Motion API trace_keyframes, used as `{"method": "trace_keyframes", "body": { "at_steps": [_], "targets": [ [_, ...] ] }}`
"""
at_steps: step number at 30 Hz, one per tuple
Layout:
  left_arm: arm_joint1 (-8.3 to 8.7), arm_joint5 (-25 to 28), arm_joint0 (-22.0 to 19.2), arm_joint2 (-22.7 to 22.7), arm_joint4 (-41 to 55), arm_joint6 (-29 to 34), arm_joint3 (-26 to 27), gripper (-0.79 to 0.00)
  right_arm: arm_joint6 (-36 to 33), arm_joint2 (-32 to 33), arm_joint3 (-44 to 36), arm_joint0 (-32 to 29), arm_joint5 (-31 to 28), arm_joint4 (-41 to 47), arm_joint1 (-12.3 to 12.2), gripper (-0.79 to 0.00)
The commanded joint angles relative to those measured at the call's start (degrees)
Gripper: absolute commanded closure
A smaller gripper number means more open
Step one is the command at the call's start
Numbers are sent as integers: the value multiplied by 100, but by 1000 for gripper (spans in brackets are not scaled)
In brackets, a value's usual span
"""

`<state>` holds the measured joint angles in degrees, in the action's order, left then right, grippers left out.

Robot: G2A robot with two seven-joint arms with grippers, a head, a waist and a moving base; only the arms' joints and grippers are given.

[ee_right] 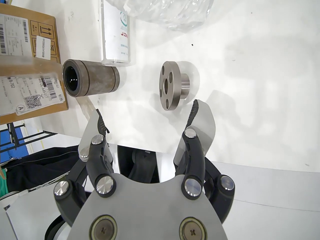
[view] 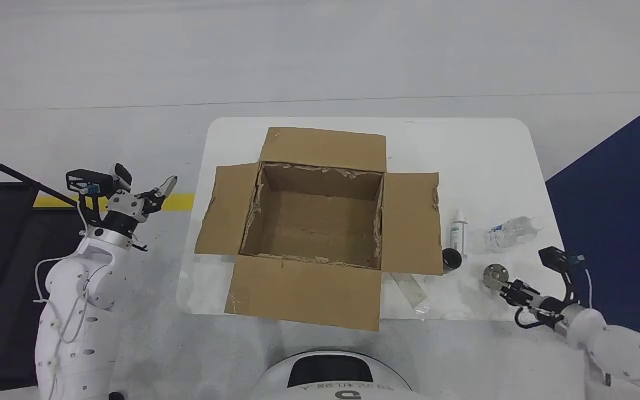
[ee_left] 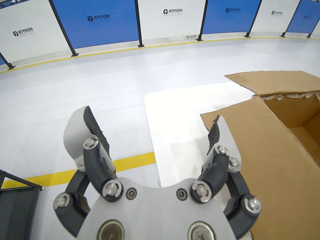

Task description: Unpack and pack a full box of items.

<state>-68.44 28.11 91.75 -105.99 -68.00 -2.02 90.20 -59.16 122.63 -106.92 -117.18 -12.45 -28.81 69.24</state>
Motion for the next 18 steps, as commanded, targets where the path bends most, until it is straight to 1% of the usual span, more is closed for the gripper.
{"method": "trace_keyframes", "body": {
  "at_steps": [1,2,3,4,6,10,11,12,16,17,18],
  "targets": [
    [0,0,0,0,0,0,0,-785,26,-20,22,42,70,-77,-13,-576],
    [0,0,0,0,0,0,0,-785,27,-39,40,81,108,-125,-22,-563],
    [0,0,0,0,0,0,0,-785,19,-61,63,118,139,-173,-32,-517],
    [0,0,0,0,0,0,0,-785,12,-82,88,162,159,-212,-42,-496],
    [0,0,0,0,0,0,0,-785,6,-106,140,244,191,-246,-60,-471],
    [0,0,0,0,0,0,0,-785,-78,-116,260,420,236,-285,-105,-468],
    [0,0,0,0,0,0,0,-785,-95,-124,299,476,266,-314,-117,-413],
    [0,0,0,0,0,0,0,-785,-109,-143,347,538,304,-358,-129,-388],
    [0,0,0,0,0,0,0,-785,-261,-251,534,742,369,-538,-180,-339],
    [0,0,0,0,0,0,0,-785,-325,-270,577,784,362,-566,-193,-308],
    [0,0,0,0,0,0,0,-785,-372,-275,630,824,354,-585,-207,-252]
  ]
}}
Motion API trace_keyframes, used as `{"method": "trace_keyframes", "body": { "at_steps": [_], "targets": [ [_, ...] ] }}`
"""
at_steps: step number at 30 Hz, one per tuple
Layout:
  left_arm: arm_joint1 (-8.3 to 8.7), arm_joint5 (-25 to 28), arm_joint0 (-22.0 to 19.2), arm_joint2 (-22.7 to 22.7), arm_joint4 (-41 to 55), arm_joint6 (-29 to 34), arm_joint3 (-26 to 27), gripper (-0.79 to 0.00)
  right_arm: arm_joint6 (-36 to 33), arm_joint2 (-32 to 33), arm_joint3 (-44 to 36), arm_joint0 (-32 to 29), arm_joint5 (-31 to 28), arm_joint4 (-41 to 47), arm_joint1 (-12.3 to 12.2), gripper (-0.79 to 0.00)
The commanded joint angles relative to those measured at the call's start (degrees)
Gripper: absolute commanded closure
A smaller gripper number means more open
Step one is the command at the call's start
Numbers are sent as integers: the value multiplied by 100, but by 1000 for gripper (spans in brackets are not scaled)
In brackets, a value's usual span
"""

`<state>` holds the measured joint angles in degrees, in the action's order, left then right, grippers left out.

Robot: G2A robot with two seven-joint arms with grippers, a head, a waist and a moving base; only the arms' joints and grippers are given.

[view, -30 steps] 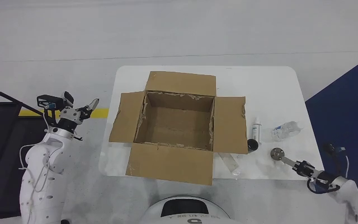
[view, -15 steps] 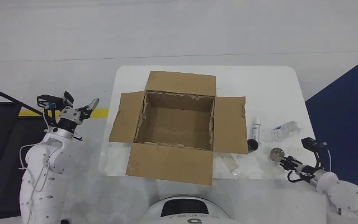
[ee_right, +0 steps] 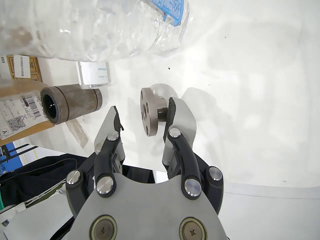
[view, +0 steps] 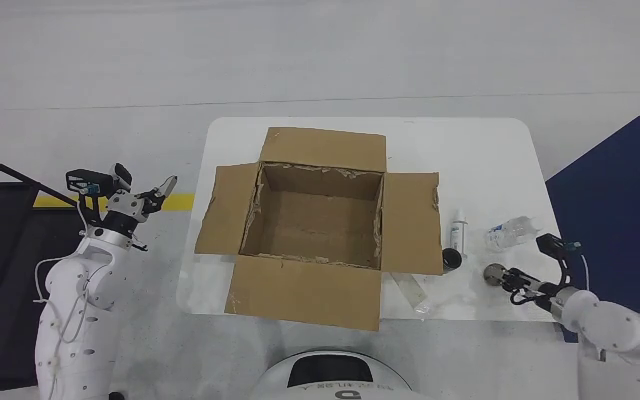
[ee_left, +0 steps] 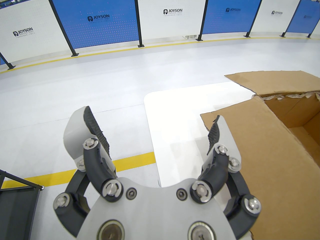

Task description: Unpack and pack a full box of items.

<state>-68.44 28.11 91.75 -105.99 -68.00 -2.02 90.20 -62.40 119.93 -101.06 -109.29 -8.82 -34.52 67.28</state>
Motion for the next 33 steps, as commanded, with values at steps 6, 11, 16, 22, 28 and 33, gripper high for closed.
{"method": "trace_keyframes", "body": {
  "at_steps": [6,11,16,22,28,33],
  "targets": [
    [0,0,0,0,0,0,0,-785,-367,117,285,161,-308,284,-91,0],
    [0,0,0,0,0,0,0,-785,-550,570,381,6,-762,1118,-145,0],
    [0,0,0,0,0,0,0,-785,-993,1165,587,-245,-1260,2480,-201,0],
    [0,0,0,0,0,0,0,-785,-1946,1764,1175,-269,-1361,4336,-344,0],
    [0,0,0,0,0,0,0,-785,-2128,1846,1246,-334,-1180,4692,-424,0],
    [0,0,0,0,0,0,0,-785,-2128,1846,1246,-334,-1180,4692,-424,0]
  ]
}}
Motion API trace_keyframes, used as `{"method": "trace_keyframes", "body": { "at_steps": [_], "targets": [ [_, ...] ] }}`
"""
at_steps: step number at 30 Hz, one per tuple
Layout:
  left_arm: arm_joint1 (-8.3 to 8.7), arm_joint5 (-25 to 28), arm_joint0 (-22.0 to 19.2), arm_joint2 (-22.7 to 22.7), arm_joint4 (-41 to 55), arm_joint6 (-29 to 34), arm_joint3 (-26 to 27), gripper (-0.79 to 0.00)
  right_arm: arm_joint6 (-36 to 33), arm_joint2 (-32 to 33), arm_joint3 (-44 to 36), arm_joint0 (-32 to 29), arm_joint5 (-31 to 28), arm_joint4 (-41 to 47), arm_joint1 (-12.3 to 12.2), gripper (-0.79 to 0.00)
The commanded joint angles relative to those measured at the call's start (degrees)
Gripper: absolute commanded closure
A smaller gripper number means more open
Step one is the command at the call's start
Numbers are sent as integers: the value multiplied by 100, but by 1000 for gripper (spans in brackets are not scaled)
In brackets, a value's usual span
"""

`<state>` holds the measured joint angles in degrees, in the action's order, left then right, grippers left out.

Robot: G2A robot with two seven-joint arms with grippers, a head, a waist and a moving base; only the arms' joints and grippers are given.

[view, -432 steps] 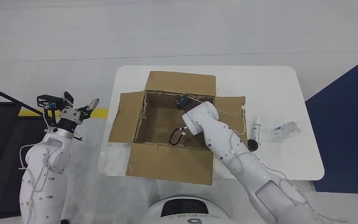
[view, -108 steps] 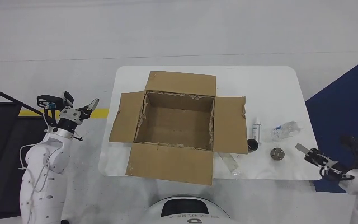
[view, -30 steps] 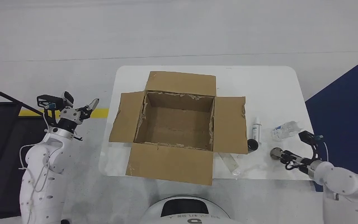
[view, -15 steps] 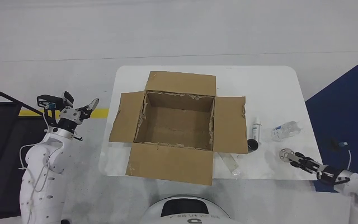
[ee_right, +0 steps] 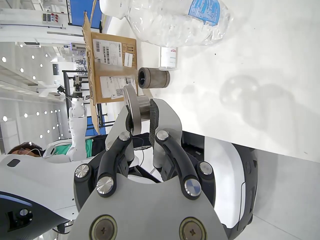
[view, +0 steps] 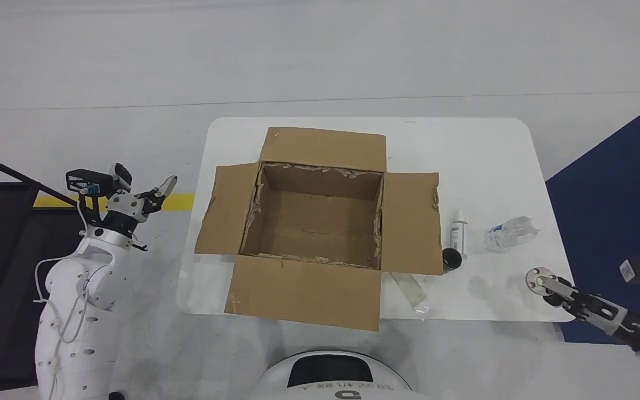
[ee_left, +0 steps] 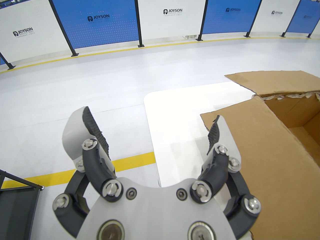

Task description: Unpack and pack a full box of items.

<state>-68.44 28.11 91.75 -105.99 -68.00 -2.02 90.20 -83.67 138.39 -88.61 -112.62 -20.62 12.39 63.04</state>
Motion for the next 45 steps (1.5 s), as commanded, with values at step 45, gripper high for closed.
{"method": "trace_keyframes", "body": {
  "at_steps": [45],
  "targets": [
    [0,0,0,0,0,0,0,-785,1257,-7130,-1552,4713,3112,-1472,-162,0]
  ]
}}
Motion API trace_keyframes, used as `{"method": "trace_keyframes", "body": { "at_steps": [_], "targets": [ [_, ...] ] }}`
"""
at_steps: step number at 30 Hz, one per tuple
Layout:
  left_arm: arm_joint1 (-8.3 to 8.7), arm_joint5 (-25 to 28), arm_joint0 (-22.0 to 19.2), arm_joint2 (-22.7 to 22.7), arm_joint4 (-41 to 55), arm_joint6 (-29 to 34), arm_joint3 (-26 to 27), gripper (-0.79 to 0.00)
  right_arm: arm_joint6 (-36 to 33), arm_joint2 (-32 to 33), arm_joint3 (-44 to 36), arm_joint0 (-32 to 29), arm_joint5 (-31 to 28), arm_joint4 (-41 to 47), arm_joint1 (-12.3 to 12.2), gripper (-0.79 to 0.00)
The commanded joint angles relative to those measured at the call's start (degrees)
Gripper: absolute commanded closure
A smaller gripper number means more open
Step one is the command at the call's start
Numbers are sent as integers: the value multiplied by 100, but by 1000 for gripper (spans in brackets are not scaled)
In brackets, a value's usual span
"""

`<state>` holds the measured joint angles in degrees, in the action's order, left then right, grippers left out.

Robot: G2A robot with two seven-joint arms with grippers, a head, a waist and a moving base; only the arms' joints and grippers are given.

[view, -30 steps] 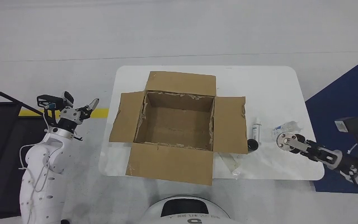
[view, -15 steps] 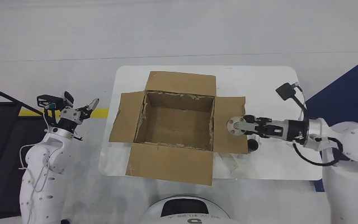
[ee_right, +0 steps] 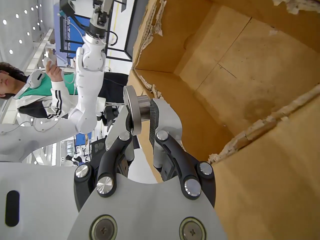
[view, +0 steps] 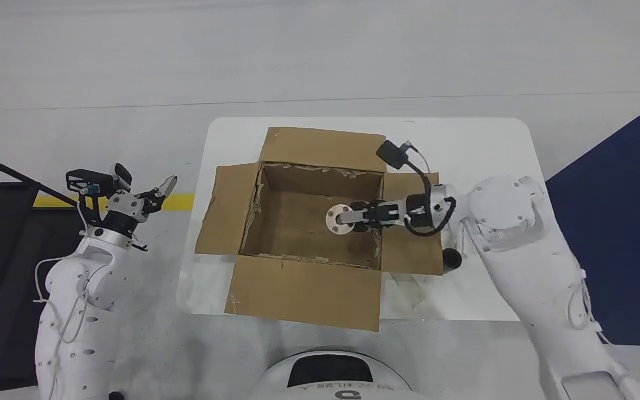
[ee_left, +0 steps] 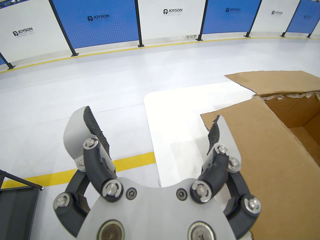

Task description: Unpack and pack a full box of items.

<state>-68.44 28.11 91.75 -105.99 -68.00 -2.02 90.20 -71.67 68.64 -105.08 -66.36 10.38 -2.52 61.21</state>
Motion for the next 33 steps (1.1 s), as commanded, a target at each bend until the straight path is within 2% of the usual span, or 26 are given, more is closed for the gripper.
{"method": "trace_keyframes", "body": {
  "at_steps": [1,7,13,25,33],
  "targets": [
    [0,0,0,0,0,0,0,-785,157,-289,183,180,21,5,47,0],
    [0,0,0,0,0,0,0,-785,936,-842,561,626,169,-566,157,0],
    [0,0,0,0,0,0,0,-785,1452,-1231,733,690,466,-1626,181,0],
    [0,0,0,0,0,0,0,-785,1571,-1992,581,780,1152,-3087,265,0],
    [0,0,0,0,0,0,0,-785,1712,-2369,866,1000,1592,-3505,414,0]
  ]
}}
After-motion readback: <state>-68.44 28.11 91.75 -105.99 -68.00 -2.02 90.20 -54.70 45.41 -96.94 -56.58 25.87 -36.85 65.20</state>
